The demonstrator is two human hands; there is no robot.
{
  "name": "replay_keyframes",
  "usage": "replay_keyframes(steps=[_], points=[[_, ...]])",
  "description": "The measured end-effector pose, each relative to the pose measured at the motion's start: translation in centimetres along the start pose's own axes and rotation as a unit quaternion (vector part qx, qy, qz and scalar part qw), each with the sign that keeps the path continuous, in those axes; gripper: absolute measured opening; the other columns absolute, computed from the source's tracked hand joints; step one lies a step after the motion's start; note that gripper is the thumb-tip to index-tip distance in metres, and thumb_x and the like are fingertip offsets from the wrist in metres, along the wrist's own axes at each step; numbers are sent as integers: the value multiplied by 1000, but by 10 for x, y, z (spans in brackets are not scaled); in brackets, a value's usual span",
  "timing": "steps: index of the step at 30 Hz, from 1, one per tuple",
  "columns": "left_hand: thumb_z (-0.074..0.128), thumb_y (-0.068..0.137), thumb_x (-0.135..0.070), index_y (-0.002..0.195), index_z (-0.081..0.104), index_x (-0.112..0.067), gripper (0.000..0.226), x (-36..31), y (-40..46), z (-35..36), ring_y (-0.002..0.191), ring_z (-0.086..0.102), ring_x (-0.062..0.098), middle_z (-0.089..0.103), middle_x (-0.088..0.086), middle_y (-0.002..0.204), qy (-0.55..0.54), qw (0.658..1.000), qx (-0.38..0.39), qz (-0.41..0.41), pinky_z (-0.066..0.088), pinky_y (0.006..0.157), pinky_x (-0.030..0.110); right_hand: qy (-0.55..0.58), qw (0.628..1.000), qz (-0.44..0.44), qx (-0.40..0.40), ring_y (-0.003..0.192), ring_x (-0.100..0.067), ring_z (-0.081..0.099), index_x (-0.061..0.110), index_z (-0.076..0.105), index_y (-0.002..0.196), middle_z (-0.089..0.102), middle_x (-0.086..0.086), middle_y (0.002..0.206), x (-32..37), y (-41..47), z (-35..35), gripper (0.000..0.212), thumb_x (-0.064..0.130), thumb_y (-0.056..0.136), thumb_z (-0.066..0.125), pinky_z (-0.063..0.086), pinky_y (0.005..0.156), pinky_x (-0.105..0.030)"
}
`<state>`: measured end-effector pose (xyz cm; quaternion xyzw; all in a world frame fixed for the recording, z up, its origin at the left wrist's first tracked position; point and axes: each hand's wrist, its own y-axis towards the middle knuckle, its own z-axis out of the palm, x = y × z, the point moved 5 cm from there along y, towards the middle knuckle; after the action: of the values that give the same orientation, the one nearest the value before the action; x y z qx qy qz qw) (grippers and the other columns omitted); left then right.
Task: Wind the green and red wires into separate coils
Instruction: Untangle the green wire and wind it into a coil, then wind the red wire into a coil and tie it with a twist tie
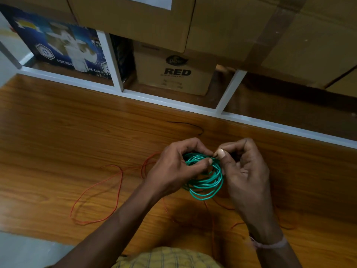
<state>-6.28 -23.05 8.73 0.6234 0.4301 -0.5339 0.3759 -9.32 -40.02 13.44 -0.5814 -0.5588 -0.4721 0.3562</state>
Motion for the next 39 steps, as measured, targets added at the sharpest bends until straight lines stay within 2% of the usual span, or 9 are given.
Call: replay_keyframes(steps=[7,16,19,24,28,30,32,35,39], points=[[77,98,-16,114,78,-16,16,3,15,0,95,78,13,80,-2,104,-20,1000,-1,-3,64,75,32,41,997,69,16,78,-9,71,10,66,109,74,-8,94,-5,24,-10,17,8,94,74,58,68,-22],[75,98,-18,109,78,-16,11,13,24,5,92,78,12,80,-3,101,18,1000,12,-18,67,76,43,-24,1000,-1,1,89,-16,72,21,58,113,70,2,92,-11,24,-1,32,0,94,73,61,77,-30],[76,98,-19,108,78,-18,10,16,34,2,93,77,9,80,-4,100,45,999,9,-15,67,78,42,-12,1000,4,-15,88,-14,73,22,54,118,71,1,91,-18,31,2,38,-1,94,73,60,76,-26],[75,99,-15,113,76,-12,15,41,60,-4,92,78,17,80,3,102,-10,998,-11,-55,62,76,32,-30,995,86,-35,96,0,71,23,62,122,76,9,98,-47,60,-1,30,24,96,77,53,79,-12],[70,100,-10,122,70,-3,23,60,75,0,96,78,17,79,10,109,-87,991,-3,-101,60,79,24,6,975,221,-16,112,-1,64,27,68,120,71,12,118,-79,64,-3,30,45,97,69,52,98,-29],[70,99,-7,125,69,-6,26,71,84,2,102,77,18,78,9,114,-99,989,-1,-113,61,86,29,78,953,292,21,109,-10,70,22,71,117,75,4,116,-93,60,5,27,40,98,70,57,92,-33],[73,97,-9,125,69,-13,29,83,99,4,107,76,17,77,5,118,-78,989,-2,-124,63,92,37,129,932,336,42,103,-16,73,16,70,114,76,-3,113,-104,63,10,19,29,99,70,62,75,-30],[75,97,-18,127,68,-17,30,93,122,8,111,75,19,75,4,121,-27,991,15,-128,63,96,46,128,925,357,21,98,-20,71,7,65,113,71,-10,113,-126,83,7,17,17,100,69,60,58,-23],[70,100,-16,124,62,-16,25,102,152,9,116,71,23,68,6,125,-26,988,11,-150,63,95,50,135,925,353,-48,104,-22,71,-1,58,126,68,-14,122,-156,118,-5,32,14,100,69,62,68,-27]])
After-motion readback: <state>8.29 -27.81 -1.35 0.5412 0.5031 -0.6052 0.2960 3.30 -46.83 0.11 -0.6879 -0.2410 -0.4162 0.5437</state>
